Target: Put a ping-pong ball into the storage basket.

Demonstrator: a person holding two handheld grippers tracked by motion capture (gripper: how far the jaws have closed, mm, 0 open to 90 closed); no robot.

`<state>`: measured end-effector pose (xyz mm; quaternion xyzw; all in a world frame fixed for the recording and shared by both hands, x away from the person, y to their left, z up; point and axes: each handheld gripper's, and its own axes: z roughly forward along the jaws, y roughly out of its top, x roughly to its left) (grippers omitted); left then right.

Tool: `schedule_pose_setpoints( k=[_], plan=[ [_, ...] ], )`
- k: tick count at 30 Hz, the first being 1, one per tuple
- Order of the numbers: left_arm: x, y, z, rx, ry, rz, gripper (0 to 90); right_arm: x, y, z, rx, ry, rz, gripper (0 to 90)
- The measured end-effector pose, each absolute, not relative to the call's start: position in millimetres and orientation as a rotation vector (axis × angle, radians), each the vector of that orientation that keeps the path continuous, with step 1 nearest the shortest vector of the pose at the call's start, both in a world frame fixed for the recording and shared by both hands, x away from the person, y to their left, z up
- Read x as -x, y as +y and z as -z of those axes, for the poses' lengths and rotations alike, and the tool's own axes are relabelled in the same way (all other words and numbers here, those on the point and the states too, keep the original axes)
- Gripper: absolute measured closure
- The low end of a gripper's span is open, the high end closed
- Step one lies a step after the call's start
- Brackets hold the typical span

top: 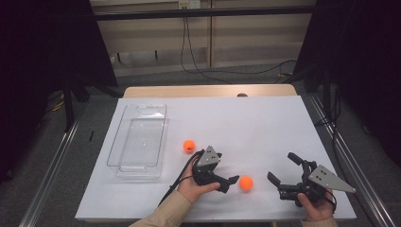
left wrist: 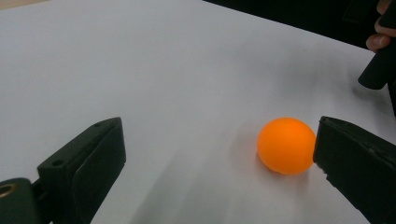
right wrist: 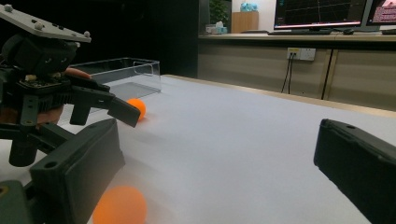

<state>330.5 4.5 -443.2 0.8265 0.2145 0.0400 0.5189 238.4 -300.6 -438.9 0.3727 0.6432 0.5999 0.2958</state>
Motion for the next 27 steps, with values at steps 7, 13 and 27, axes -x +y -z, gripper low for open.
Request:
schedule_pose_setpoints(
  k=[7, 13, 27],
  plan=[
    [-330.0, 1.7, 441.3, -1.991, 0.514, -0.093, 2.4, -238.3, -300.5, 438.8, -0.992, 1.711, -1.594, 0.3],
    [-329.6, -2.1, 440.9, -2.006, 0.508, -0.084, 2.5, -238.4, -300.6, 438.9, -0.991, 1.711, -1.595, 0.3],
    [-329.8, -6.6, 441.3, -2.032, 0.506, -0.076, 2.4, -238.6, -300.4, 438.9, -0.991, 1.712, -1.594, 0.3]
  ],
)
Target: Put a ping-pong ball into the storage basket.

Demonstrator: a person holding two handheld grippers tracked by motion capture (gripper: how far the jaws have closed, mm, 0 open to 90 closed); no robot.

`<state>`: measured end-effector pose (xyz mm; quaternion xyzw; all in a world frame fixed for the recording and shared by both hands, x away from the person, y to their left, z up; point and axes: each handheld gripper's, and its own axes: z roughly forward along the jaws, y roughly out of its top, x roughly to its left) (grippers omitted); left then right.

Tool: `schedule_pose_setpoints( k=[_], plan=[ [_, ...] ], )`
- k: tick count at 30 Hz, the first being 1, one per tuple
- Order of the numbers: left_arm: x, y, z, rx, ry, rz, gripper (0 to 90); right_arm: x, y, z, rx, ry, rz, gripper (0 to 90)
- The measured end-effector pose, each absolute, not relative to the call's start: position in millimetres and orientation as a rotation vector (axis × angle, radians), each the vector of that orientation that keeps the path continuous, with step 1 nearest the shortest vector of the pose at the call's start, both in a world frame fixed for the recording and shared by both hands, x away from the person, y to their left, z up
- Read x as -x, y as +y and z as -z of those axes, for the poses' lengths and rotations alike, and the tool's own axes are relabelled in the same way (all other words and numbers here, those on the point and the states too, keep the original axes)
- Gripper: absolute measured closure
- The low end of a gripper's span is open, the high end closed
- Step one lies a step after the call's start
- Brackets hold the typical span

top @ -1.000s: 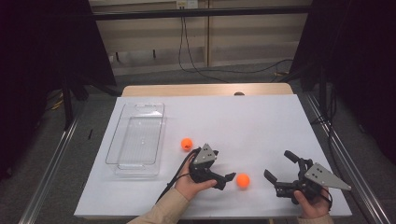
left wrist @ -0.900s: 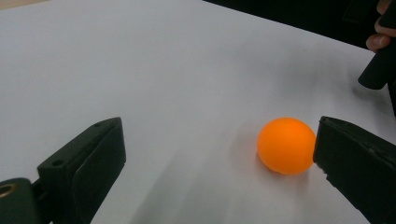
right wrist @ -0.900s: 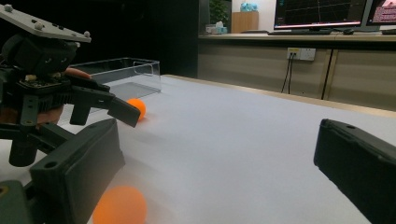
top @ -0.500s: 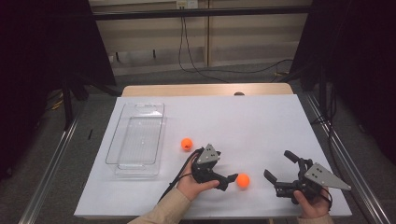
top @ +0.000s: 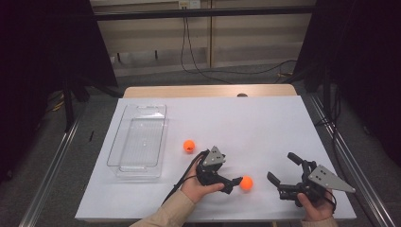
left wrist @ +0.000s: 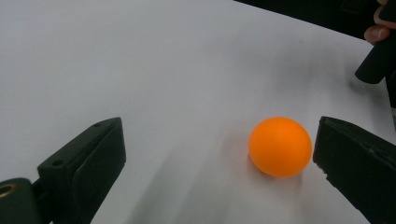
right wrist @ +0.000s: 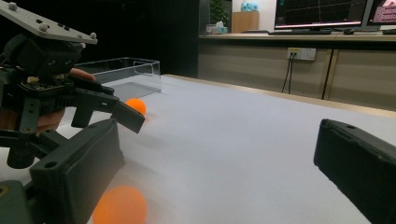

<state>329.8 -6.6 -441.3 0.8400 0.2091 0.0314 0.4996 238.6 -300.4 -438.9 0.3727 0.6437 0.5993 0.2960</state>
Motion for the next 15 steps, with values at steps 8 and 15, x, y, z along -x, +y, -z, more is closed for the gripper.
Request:
schedule_pose_setpoints(
  k=[8, 15],
  plan=[
    [-329.2, -8.4, 441.1, -2.043, 0.502, -0.069, 2.4, -238.8, -299.8, 438.9, -0.990, 1.713, -1.597, 0.4],
    [-329.2, -10.2, 441.1, -2.054, 0.505, -0.071, 2.4, -239.0, -299.9, 438.9, -0.991, 1.711, -1.598, 0.4]
  ],
)
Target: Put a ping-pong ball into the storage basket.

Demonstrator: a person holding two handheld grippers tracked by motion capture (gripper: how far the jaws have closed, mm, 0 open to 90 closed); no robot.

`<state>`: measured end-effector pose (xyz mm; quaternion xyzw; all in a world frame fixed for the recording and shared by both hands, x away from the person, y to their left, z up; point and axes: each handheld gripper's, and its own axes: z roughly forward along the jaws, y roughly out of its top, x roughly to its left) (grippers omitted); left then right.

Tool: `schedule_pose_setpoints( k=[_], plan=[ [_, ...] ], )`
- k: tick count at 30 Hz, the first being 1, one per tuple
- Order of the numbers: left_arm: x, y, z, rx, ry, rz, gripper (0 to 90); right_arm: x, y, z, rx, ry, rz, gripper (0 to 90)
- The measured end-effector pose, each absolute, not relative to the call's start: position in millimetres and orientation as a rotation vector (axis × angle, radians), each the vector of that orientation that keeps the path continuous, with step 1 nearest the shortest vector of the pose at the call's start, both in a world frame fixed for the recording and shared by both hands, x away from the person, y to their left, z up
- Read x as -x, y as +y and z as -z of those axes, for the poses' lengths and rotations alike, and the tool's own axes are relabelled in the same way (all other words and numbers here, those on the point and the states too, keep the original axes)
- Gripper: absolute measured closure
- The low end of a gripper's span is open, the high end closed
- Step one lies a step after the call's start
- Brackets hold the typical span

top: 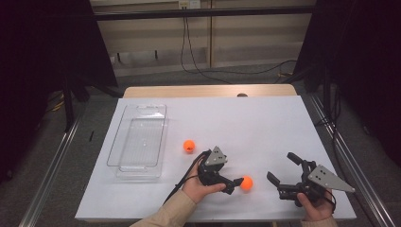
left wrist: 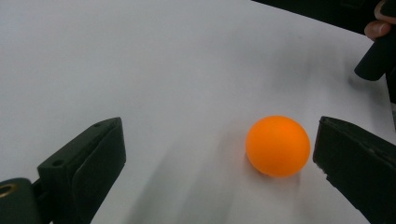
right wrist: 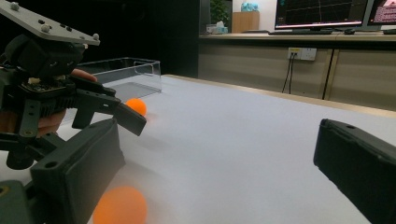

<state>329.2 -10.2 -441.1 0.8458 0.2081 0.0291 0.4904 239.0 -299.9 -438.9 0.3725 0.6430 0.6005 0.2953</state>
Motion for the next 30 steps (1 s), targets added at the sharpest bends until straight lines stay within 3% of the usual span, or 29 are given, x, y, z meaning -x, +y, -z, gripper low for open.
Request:
schedule_pose_setpoints(
  k=[30],
  plan=[
    [-325.9, -23.4, 442.9, -2.119, 0.484, -0.051, 2.5, -239.2, -299.8, 439.0, -0.991, 1.712, -1.598, 0.5]
  ],
)
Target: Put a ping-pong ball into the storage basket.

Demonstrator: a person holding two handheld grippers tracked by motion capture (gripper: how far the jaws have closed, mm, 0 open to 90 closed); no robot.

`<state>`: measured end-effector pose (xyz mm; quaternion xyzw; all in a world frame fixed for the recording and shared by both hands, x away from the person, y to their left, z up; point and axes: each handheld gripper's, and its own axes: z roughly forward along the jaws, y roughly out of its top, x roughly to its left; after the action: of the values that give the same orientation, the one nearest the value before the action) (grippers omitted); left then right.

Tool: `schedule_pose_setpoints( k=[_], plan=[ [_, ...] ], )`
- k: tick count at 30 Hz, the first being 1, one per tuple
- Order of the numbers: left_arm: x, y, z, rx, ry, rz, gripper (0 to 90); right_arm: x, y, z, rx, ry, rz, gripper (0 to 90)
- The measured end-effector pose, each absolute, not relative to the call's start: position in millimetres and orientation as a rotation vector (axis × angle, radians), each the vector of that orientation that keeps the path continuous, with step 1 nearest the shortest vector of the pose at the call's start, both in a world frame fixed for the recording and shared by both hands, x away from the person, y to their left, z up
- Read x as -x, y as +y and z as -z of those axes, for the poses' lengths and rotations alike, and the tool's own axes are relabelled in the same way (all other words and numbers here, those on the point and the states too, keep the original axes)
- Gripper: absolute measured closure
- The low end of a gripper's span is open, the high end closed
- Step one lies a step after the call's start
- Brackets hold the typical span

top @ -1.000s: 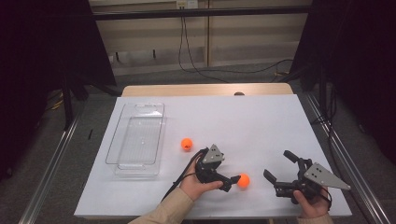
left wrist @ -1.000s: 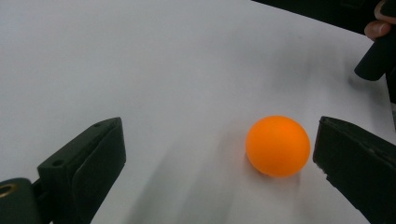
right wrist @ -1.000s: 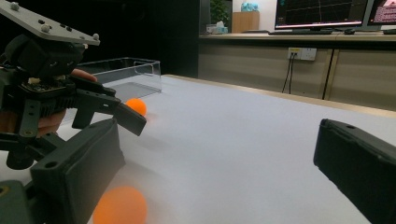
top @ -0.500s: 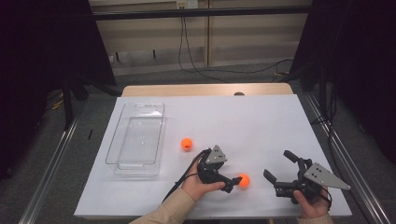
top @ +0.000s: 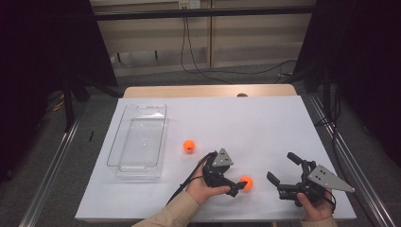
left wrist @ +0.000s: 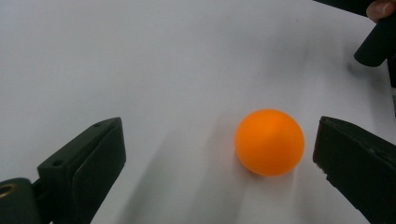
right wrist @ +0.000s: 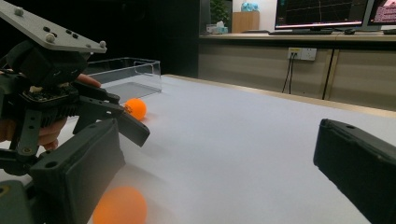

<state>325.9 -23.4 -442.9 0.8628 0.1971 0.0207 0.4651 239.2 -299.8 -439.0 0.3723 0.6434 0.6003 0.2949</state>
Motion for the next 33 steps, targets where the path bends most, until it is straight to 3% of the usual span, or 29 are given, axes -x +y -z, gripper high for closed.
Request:
schedule_pose_setpoints(
  k=[33],
  plan=[
    [-324.3, -34.9, 447.1, -2.169, 0.467, -0.012, 7.7, -239.2, -300.3, 439.2, -0.998, 1.710, -1.597, 0.6]
  ],
)
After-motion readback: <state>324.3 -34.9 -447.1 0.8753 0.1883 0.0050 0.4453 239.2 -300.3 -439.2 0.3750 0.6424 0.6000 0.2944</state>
